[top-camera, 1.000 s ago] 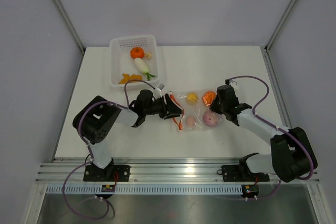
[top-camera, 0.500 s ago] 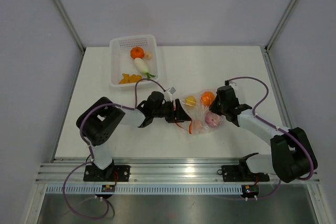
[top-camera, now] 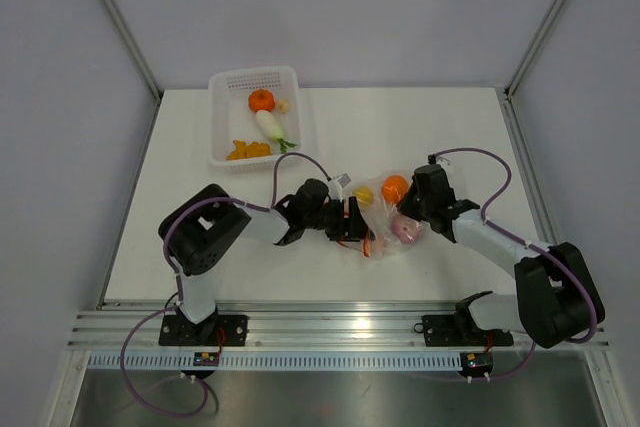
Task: Open the zip-top bag and remove the fake food
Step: Pick up the food from the zipper food storage bag.
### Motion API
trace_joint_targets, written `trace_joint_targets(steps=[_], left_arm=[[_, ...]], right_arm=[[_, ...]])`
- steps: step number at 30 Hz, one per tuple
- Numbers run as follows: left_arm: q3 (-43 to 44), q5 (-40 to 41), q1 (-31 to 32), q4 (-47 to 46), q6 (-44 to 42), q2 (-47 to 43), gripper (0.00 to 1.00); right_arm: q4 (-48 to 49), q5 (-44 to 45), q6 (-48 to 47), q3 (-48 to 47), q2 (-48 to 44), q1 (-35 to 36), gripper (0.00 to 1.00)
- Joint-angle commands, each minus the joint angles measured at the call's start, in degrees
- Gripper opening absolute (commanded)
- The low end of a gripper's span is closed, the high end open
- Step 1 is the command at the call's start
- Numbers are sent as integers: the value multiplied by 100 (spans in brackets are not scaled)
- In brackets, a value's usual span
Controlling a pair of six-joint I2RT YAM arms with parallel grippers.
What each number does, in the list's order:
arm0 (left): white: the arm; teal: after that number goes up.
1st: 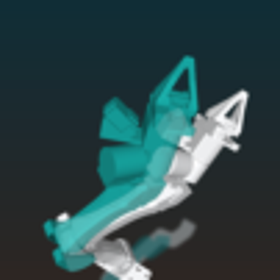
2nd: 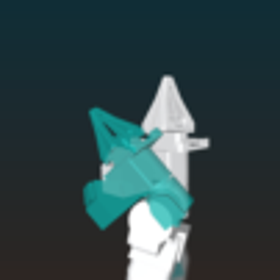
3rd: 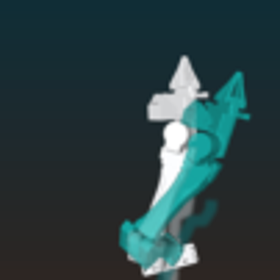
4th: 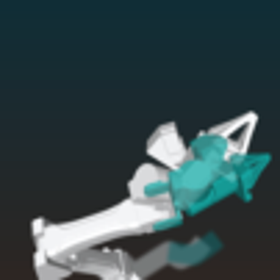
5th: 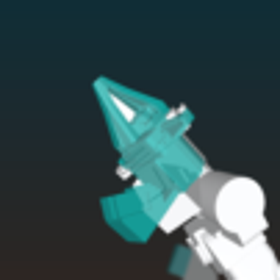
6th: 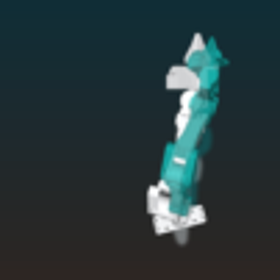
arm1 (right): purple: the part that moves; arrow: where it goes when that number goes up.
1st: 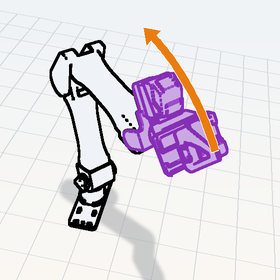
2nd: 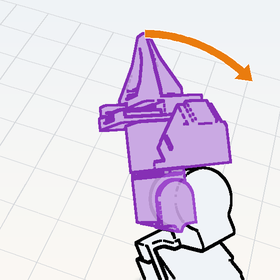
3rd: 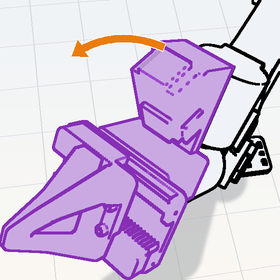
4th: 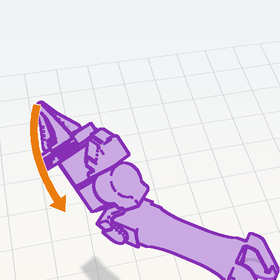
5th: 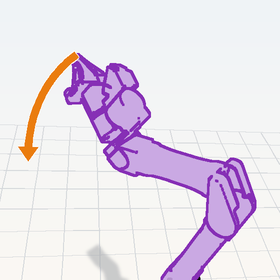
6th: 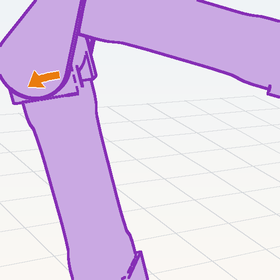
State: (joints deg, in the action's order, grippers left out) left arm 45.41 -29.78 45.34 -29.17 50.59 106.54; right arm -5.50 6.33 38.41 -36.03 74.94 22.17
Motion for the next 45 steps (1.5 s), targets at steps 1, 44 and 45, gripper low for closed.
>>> trace_joint_targets(steps=[1,44,45], left_arm=[[214,-98,71,-396,4,165,67],[2068,1334,1038,2038,-1042,1035,58],[2086,1308,1038,2073,-1051,1070,53]], right_arm=[[163,-70,35,61,-173,-29,0],[761,-404,430,184,487,-20,0],[761,-387,430,193,452,-29,0]])
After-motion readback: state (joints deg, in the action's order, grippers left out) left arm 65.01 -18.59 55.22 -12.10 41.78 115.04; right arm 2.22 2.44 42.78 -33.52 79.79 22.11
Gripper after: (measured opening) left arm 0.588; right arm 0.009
